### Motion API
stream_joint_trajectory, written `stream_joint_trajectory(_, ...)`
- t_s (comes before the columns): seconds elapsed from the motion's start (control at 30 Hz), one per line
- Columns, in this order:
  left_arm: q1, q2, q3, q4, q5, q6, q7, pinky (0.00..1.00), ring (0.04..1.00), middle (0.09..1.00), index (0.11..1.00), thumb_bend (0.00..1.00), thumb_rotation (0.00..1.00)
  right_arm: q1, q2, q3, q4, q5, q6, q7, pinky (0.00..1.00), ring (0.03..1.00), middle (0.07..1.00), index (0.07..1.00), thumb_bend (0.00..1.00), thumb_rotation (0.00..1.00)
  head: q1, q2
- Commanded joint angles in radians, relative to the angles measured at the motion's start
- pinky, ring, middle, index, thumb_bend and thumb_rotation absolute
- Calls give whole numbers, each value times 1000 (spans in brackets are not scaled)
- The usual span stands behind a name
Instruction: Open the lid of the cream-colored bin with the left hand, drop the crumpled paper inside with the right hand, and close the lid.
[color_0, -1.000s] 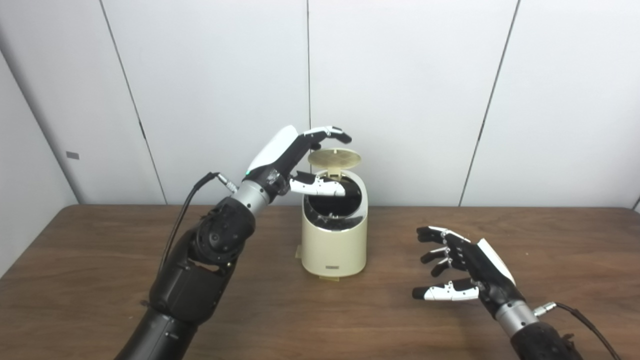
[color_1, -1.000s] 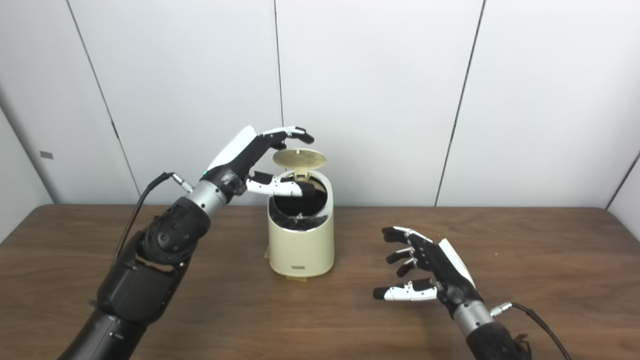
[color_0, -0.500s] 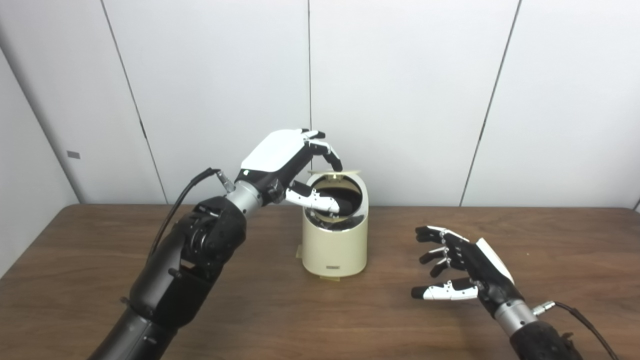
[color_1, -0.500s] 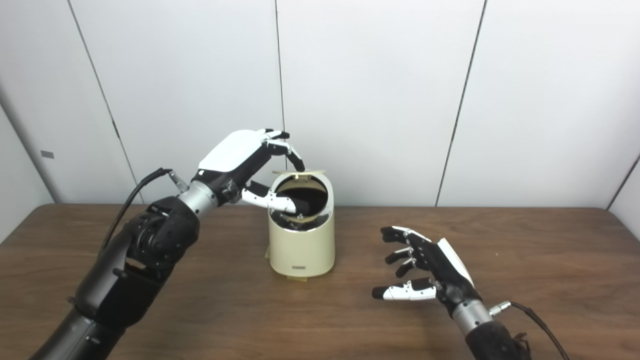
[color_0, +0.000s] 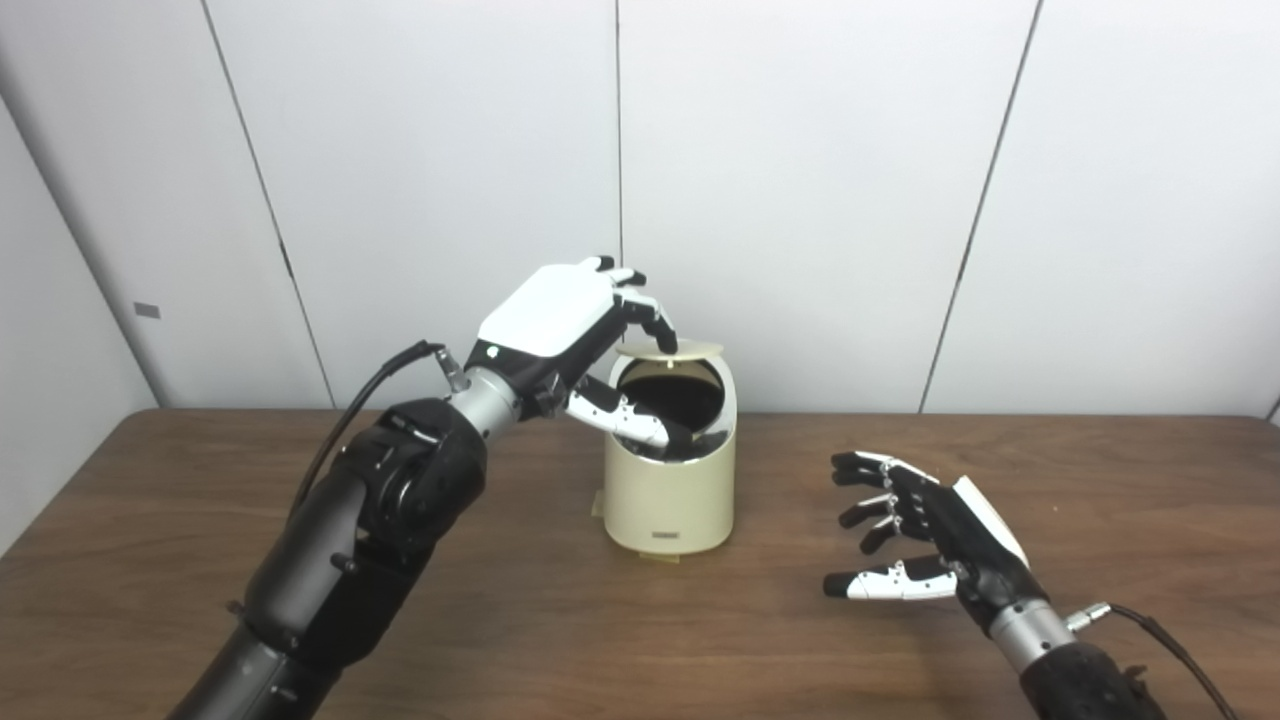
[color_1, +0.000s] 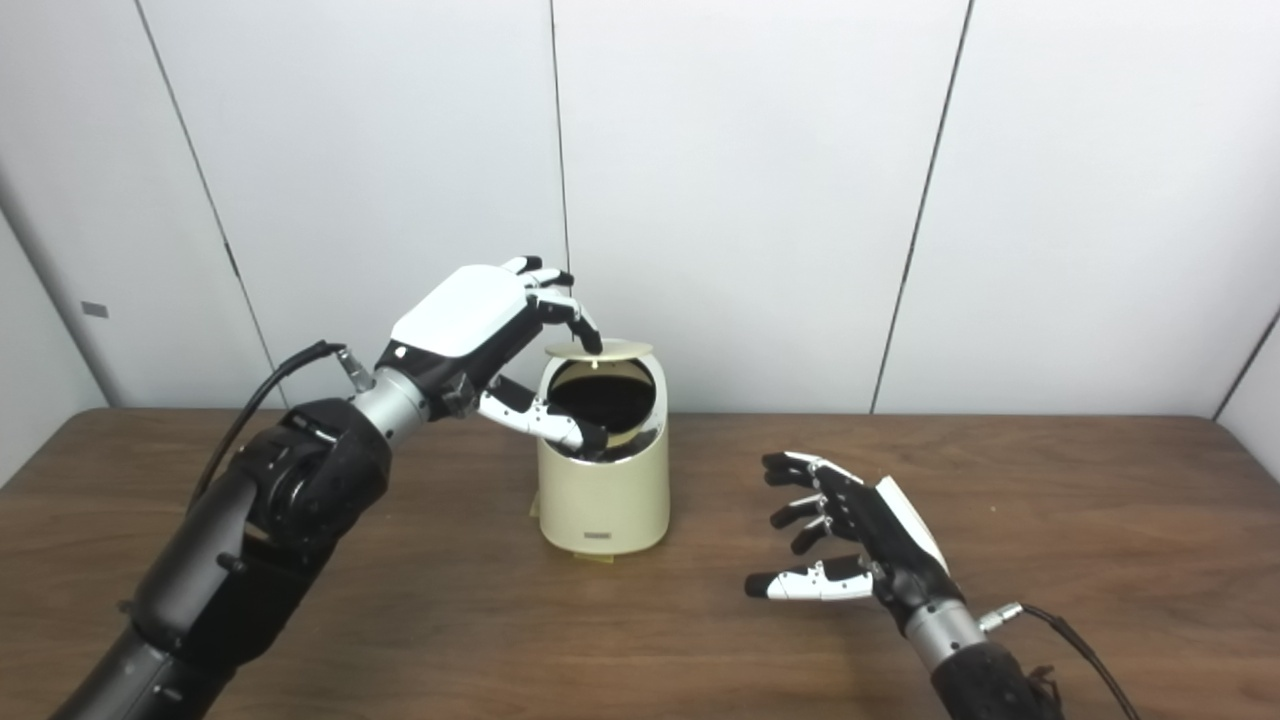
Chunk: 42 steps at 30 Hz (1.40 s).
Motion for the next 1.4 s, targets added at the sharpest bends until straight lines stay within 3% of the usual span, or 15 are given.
stream_joint_trajectory(0.0,-33,17,6,-41,14,-19,10,1000,903,714,664,1000,598,-45,-14,-8,-33,9,-30,-5,460,634,793,794,814,127,-2,3)
stream_joint_trajectory(0.47,31,17,1,-48,14,-69,15,1000,897,708,669,1000,611,-38,-10,-4,-50,-5,-2,-10,463,633,787,791,807,115,-9,9)
stream_joint_trajectory(0.73,53,7,-8,-23,0,-87,5,1000,895,699,671,1000,620,-32,-2,-7,-57,-14,9,-22,467,627,778,786,776,164,-16,12)
stream_joint_trajectory(0.97,62,12,-39,26,28,-129,20,902,880,715,682,1000,605,-24,8,-4,-52,-35,4,-40,464,626,769,785,780,224,-20,16)
stream_joint_trajectory(1.37,56,3,-57,66,77,-125,18,904,884,729,698,995,581,-15,16,-8,-50,-37,-11,-46,453,622,773,780,781,203,-27,13)
